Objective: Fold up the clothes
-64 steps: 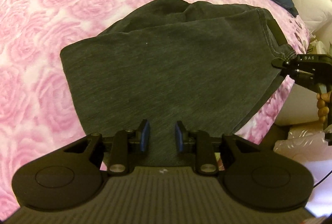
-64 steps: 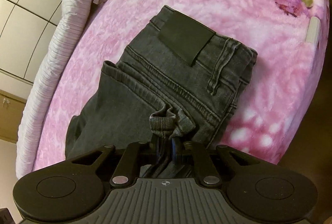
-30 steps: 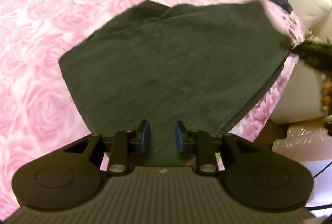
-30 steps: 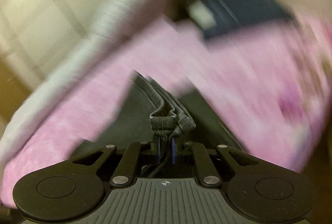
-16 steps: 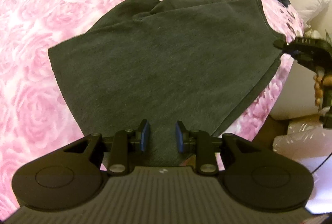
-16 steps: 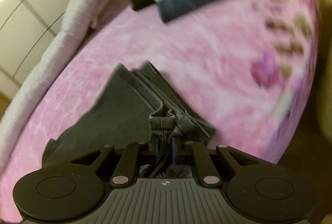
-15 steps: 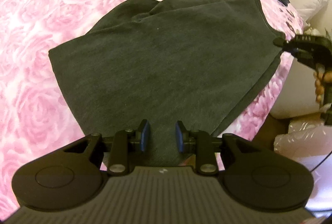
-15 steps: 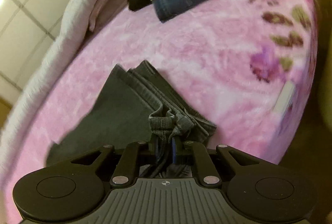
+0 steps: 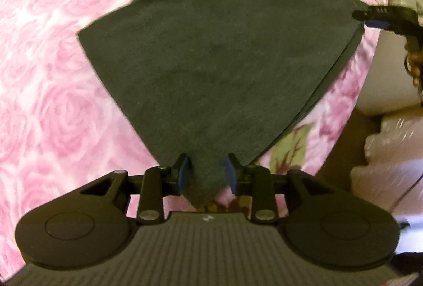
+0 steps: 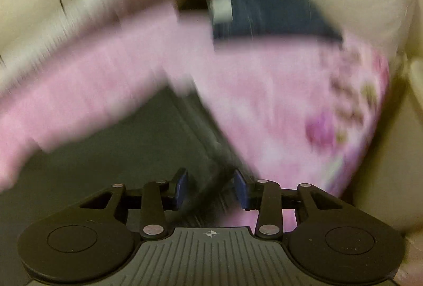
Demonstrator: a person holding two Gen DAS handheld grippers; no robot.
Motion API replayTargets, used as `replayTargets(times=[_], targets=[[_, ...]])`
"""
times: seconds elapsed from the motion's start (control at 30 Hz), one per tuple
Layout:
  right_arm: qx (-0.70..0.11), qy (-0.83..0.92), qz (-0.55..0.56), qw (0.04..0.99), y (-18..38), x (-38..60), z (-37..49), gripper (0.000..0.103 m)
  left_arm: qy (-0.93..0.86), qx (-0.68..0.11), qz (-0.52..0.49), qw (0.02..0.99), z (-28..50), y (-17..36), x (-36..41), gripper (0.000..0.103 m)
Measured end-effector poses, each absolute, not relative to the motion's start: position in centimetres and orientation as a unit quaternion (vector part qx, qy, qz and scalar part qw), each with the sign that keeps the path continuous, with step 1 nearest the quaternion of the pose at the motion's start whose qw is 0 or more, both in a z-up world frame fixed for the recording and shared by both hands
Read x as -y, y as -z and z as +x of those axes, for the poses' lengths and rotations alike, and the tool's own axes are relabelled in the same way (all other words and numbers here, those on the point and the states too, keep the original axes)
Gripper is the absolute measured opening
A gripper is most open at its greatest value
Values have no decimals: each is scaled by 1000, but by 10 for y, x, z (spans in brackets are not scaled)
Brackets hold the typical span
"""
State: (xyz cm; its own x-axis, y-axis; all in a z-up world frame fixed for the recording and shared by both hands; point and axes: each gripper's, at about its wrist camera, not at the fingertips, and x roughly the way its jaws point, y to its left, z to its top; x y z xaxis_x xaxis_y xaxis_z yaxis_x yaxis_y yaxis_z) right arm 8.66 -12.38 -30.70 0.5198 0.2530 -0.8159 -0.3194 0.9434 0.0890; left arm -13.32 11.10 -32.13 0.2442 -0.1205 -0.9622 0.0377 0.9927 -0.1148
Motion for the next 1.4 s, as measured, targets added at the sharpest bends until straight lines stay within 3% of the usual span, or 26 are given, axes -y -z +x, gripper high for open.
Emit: replayTargets(times=[0.13, 0.27, 0.4, 0.6, 0.97, 1.4], targets=[[-421, -122, -13, 899, 275, 130, 61, 39, 100, -593, -21, 799, -140, 303, -120, 24], [-406, -198, 21, 892, 254, 112, 7, 39, 138, -580, -18, 803, -141, 303, -132, 23], [-435, -227, 28, 871, 271, 69, -42, 39, 161, -593, -41, 788, -134, 330, -150, 28], [-494, -128, 40, 859, 300, 24, -70, 39, 164, -598, 5, 785, -139, 310, -184, 24], [-617, 48, 170, 767, 267, -1, -157, 39, 91, -625, 78, 771, -126, 281, -222, 24], [-607, 71, 152, 777, 246, -8, -188, 39, 119, -612, 125, 772, -120, 270, -223, 24]])
